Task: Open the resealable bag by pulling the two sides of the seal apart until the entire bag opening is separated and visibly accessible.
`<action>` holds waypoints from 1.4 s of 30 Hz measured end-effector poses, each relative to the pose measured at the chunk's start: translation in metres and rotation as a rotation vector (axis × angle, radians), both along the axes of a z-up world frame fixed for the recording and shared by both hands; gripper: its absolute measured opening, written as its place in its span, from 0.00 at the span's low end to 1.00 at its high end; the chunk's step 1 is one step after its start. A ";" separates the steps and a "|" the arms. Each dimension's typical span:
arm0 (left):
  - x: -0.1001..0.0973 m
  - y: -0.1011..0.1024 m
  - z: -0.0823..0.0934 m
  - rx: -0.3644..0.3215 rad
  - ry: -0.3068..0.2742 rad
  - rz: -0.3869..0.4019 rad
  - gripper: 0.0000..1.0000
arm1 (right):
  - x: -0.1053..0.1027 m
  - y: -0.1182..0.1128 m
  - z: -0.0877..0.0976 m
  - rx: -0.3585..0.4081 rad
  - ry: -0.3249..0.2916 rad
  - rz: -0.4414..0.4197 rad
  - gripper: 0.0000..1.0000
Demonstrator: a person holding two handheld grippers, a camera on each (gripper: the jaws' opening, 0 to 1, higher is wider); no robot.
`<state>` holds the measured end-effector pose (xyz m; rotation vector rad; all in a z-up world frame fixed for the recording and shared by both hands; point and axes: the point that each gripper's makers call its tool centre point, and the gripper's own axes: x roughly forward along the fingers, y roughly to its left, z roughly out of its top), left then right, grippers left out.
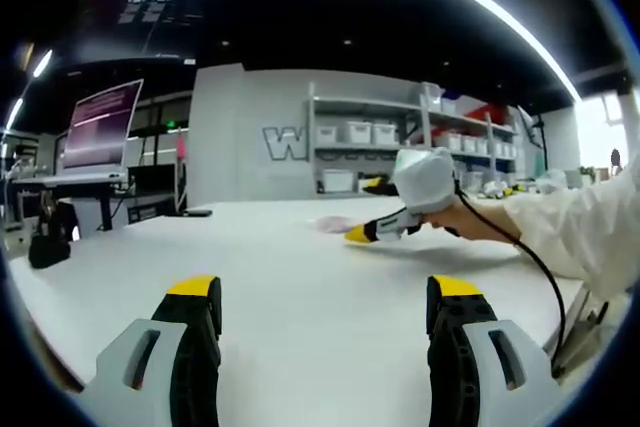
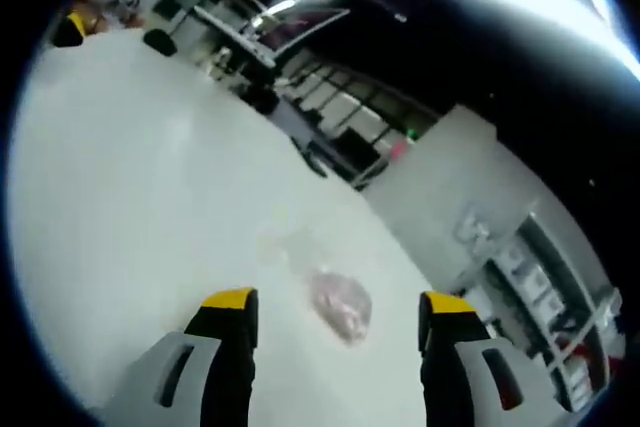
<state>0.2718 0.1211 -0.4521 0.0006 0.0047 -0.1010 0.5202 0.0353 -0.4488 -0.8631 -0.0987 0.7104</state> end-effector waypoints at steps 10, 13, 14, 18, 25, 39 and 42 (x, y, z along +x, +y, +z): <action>0.001 0.002 -0.004 -0.004 0.004 -0.003 0.84 | 0.010 0.003 -0.001 -0.060 -0.069 -0.014 0.63; 0.001 0.002 -0.004 -0.006 0.004 -0.002 0.84 | 0.014 0.002 -0.001 -0.102 -0.102 -0.026 0.63; 0.001 0.002 -0.004 -0.007 0.005 -0.002 0.84 | 0.015 0.001 -0.001 -0.121 -0.118 -0.032 0.63; 0.001 0.003 -0.002 -0.004 -0.001 0.000 0.84 | 0.019 0.003 -0.001 -0.126 -0.137 -0.036 0.63; 0.001 0.004 -0.001 -0.004 -0.006 0.000 0.84 | 0.022 0.010 0.001 -0.174 -0.193 -0.026 0.62; 0.001 0.009 -0.001 -0.012 -0.011 0.008 0.84 | 0.025 0.023 0.002 -0.244 -0.238 0.013 0.61; 0.001 0.010 -0.001 -0.012 -0.013 0.008 0.84 | 0.025 0.027 0.002 -0.258 -0.250 0.024 0.61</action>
